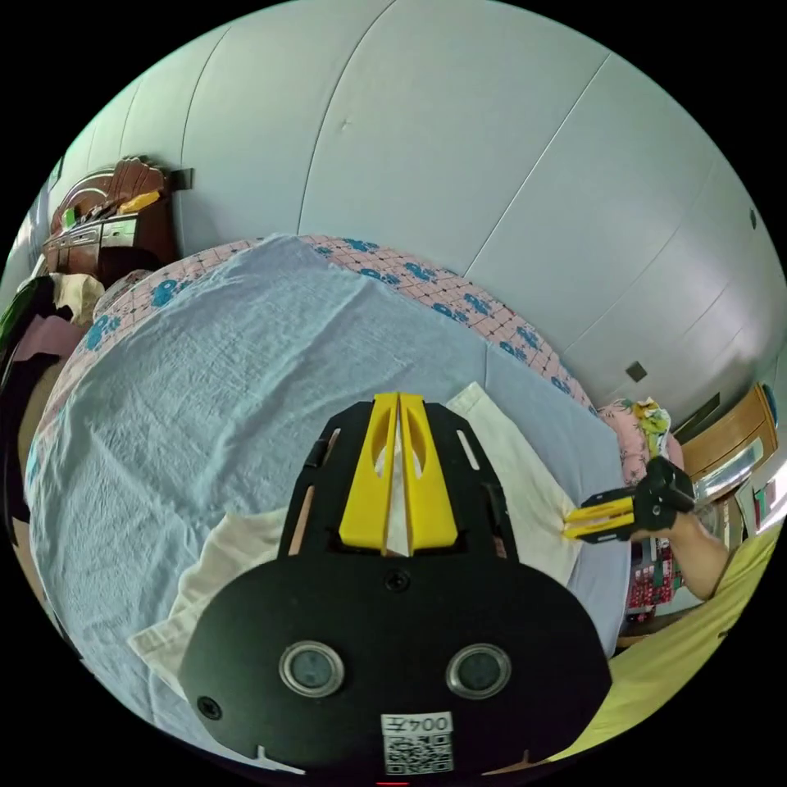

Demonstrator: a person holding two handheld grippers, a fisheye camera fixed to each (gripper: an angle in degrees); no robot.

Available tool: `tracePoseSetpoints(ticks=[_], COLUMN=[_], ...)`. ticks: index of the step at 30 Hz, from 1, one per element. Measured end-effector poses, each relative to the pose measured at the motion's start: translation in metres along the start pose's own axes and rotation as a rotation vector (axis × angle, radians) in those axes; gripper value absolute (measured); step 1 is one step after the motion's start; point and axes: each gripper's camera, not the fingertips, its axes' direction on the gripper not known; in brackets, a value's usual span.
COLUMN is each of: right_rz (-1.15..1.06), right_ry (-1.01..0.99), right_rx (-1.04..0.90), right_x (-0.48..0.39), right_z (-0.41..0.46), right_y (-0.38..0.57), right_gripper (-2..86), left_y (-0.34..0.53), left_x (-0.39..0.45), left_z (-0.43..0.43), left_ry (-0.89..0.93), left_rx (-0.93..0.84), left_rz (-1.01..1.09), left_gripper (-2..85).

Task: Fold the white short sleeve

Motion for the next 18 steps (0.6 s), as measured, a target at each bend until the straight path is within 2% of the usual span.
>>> tracePoseSetpoints(ticks=[3,8,13,18], right_rz=[0.002,0.005,0.022,0.055], right_ry=[-0.005,-0.001,0.002,-0.007], right_rx=[-0.004,-0.024,-0.02,0.022], right_x=[0.003,0.007,0.012,0.02], right_z=[0.006,0.019,0.033,0.049], right_y=[0.003,0.01,0.023,0.044], right_gripper=[6.0,5.8,6.0,6.0], left_y=[0.047,0.096,0.126,0.22], left_x=[-0.02,-0.084,-0.096,-0.099], left_z=[-0.013,-0.016,-0.092,-0.199], left_ry=[-0.094,-0.195,-0.124,-0.2], left_rx=[-0.084,-0.198,-0.039,0.032], left_rz=[0.018,-0.125,-0.166,-0.196], left_gripper=[0.4,0.5,0.7,1.0])
